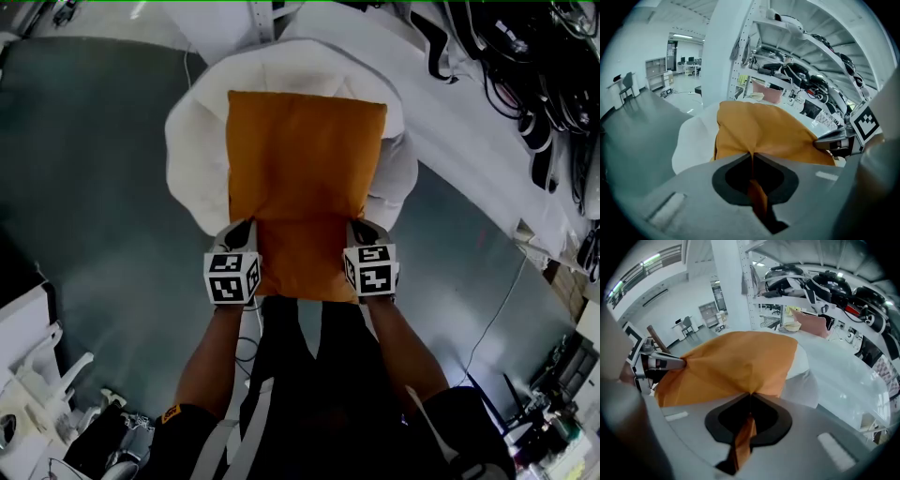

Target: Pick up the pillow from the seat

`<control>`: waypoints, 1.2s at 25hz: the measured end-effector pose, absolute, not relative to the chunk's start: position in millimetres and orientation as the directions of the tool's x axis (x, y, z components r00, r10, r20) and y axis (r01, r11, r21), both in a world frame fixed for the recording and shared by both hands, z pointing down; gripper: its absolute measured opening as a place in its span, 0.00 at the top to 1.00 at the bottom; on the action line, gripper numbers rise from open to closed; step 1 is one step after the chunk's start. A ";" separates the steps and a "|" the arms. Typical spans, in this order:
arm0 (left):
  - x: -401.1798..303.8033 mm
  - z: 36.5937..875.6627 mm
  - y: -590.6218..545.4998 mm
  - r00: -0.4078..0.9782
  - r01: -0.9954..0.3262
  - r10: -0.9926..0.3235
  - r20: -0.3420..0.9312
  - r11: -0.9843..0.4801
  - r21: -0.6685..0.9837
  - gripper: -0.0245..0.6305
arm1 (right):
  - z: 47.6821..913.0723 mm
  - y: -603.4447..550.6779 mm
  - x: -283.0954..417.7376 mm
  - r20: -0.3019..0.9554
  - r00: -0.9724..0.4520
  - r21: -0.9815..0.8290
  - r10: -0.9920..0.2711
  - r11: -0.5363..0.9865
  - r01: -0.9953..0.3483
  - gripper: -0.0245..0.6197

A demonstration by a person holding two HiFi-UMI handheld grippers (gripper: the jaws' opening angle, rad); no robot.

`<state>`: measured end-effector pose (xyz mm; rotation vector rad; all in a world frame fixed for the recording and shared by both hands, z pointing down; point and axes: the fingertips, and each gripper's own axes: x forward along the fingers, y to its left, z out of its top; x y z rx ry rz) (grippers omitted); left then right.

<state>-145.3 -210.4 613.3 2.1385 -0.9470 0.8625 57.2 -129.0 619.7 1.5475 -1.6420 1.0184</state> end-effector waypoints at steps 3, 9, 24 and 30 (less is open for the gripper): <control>-154.6 586.1 -198.4 0.538 -0.793 -0.393 0.746 -0.537 0.289 0.96 | 594.6 -118.7 48.4 0.861 -0.083 -0.093 -0.502 0.005 -0.996 0.95; -169.1 540.1 -184.4 0.563 -0.790 -0.409 0.718 -0.521 0.323 0.96 | 547.1 -114.3 38.9 0.839 -0.054 -0.066 -0.541 -0.003 -0.998 0.95; -193.1 454.4 -171.3 0.584 -0.788 -0.488 0.648 -0.533 0.308 0.96 | 462.0 -103.3 16.1 0.779 -0.072 -0.059 -0.623 0.043 -0.997 0.95; -193.1 422.5 -142.6 0.533 -0.834 -0.555 0.639 -0.471 0.287 0.96 | 424.3 -89.8 21.4 0.740 -0.146 -0.098 -0.656 0.110 -0.989 0.95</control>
